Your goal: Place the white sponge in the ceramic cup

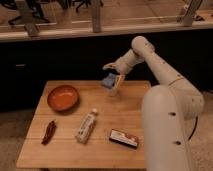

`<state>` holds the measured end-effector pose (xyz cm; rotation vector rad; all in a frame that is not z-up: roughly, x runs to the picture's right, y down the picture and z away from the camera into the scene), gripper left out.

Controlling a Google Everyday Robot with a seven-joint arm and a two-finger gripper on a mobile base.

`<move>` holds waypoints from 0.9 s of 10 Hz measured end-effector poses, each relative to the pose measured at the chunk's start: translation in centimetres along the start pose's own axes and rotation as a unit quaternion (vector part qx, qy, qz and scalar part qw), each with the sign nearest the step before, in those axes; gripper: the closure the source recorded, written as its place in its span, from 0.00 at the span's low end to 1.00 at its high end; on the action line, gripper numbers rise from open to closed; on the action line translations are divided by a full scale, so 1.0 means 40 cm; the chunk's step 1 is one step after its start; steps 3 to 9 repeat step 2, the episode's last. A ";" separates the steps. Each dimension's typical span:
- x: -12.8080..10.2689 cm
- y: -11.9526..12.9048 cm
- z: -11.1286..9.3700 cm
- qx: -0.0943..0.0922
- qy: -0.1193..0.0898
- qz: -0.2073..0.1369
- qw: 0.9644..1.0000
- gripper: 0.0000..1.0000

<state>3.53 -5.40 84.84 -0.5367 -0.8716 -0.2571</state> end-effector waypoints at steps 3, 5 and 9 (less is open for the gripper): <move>0.003 -0.001 -0.007 0.008 -0.004 0.010 1.000 0.20; 0.003 -0.001 -0.007 0.008 -0.004 0.010 1.000 0.20; 0.003 -0.001 -0.007 0.008 -0.004 0.010 1.000 0.20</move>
